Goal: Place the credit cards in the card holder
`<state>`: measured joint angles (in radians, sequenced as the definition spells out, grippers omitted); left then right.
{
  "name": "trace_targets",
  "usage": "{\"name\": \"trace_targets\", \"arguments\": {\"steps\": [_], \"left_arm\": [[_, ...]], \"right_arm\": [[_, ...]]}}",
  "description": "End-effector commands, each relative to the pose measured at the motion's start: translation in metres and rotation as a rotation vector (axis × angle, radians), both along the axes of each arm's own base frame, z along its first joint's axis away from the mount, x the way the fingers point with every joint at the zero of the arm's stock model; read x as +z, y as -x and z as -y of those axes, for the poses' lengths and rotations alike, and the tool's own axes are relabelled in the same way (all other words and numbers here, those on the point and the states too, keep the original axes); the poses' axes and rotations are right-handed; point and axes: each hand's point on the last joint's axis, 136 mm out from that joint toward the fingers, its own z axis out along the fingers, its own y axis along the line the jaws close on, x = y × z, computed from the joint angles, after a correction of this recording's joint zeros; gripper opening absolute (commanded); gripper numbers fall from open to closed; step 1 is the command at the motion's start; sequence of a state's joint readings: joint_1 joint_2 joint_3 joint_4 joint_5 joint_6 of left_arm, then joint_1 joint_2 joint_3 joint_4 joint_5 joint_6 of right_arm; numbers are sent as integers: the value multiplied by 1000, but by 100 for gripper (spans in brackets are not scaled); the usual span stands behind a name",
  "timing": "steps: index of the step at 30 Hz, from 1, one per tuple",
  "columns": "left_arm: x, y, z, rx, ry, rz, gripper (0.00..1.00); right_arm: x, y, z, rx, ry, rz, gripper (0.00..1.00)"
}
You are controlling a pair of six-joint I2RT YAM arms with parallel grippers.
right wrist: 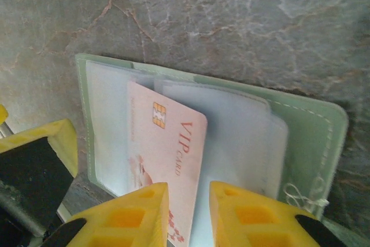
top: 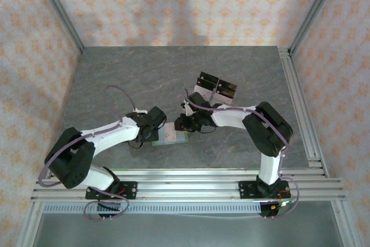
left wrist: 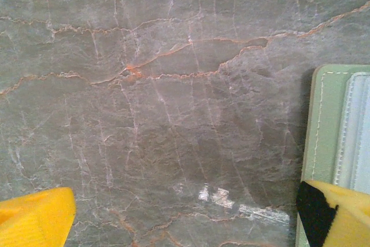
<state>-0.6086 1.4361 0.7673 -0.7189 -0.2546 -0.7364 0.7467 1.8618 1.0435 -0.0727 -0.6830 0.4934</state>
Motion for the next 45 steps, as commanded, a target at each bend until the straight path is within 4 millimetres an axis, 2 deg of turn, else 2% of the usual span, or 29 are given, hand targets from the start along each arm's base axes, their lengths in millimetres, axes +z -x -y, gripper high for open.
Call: {"name": "trace_targets", "arguments": {"steps": [1, 7, 17, 25, 27, 30, 33, 39, 45], "left_arm": [[-4, 1, -6, 22, -29, 5, 100], [-4, 1, -6, 21, -28, 5, 100], [-7, 0, -4, 22, -22, 1, 100], [-7, -1, -2, 23, -15, -3, 100], [-7, -1, -2, 23, -15, 0, 100], [-4, -1, -4, 27, -24, 5, 100], [6, -2, -13, 50, -64, 33, 100], [23, 0, -33, 99, -123, 78, 100], [21, 1, -34, 103, -113, 69, 100]], "right_arm": [[5, -3, -15, 15, -42, 1, 25], [3, -3, -22, 22, -60, -16, 22], [4, -3, -31, 38, -75, -20, 10], [0, 0, -35, 47, -69, -26, 8], [-3, 1, -32, 44, -59, -27, 12], [-4, 2, -27, 43, -36, -13, 28], [-1, 2, -19, 41, -2, 13, 38], [-3, 5, -8, 36, 42, 26, 42], [-7, 6, 0, 13, 54, 17, 42]]}}
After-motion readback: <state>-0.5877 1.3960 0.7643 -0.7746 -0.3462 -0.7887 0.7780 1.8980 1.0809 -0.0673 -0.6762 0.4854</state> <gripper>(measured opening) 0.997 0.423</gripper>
